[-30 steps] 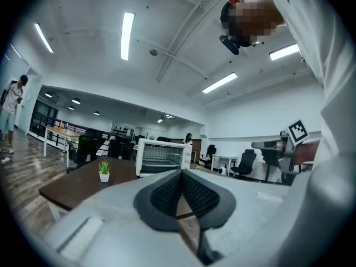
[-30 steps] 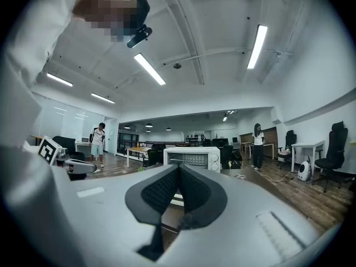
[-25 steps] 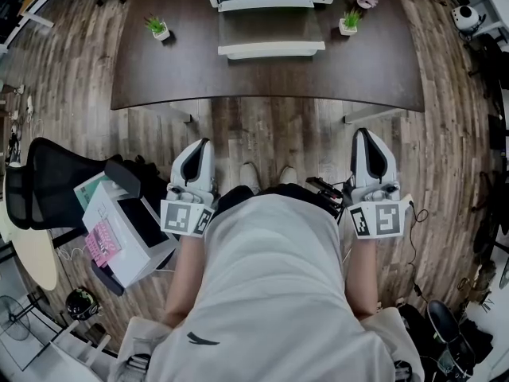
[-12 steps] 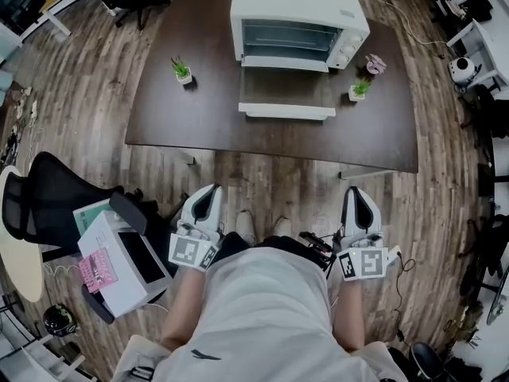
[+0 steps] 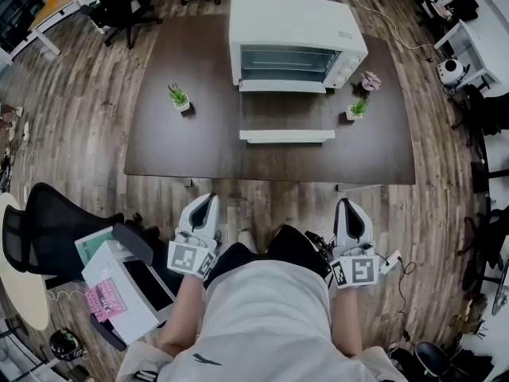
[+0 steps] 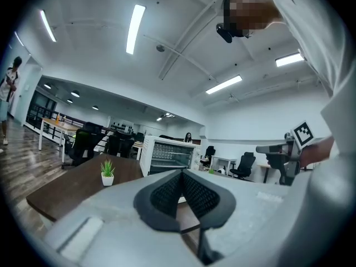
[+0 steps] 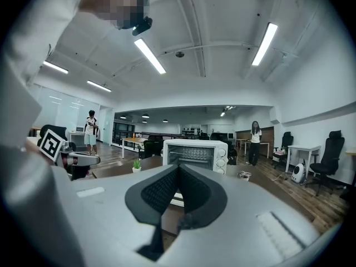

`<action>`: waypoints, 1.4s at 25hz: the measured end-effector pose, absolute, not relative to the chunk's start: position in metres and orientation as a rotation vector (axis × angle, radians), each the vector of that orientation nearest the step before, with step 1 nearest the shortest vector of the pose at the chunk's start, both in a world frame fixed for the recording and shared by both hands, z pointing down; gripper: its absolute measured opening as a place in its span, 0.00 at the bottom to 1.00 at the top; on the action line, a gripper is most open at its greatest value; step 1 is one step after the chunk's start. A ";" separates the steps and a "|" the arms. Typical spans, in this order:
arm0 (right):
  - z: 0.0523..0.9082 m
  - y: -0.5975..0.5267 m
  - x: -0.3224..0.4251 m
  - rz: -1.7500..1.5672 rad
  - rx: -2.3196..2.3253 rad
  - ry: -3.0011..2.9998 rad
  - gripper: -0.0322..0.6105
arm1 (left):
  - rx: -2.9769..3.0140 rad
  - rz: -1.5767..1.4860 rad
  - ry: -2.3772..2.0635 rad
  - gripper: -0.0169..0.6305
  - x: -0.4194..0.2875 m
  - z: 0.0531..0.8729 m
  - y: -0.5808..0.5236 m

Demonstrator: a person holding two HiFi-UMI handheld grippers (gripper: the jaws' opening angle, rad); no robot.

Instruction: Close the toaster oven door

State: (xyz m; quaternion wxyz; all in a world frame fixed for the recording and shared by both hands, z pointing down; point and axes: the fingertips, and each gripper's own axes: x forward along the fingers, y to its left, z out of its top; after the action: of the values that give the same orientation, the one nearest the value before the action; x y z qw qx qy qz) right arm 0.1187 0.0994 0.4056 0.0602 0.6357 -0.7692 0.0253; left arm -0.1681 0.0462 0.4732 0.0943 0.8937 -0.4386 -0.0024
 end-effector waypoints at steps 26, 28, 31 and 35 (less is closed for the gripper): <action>0.464 -0.072 0.207 0.143 1.764 -2.417 0.11 | 2.610 0.032 -1.420 0.01 -0.080 0.480 -0.098; 0.484 -0.075 0.210 0.182 1.766 -2.385 0.14 | 2.618 0.038 -1.397 0.01 -0.077 0.481 -0.103; 0.527 -0.080 0.213 0.271 1.758 -2.314 0.20 | 2.626 0.037 -1.380 0.01 -0.080 0.480 -0.109; 0.593 -0.087 0.213 0.462 1.720 -2.210 0.30 | 2.631 0.031 -1.385 0.01 -0.089 0.477 -0.114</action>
State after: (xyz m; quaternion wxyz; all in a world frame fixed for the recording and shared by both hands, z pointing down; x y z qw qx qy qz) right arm 0.2134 -0.0868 0.5934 0.1509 0.5990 -0.7698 0.1609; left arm -0.0886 -0.1143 0.4772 0.0841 0.8817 -0.4642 0.0104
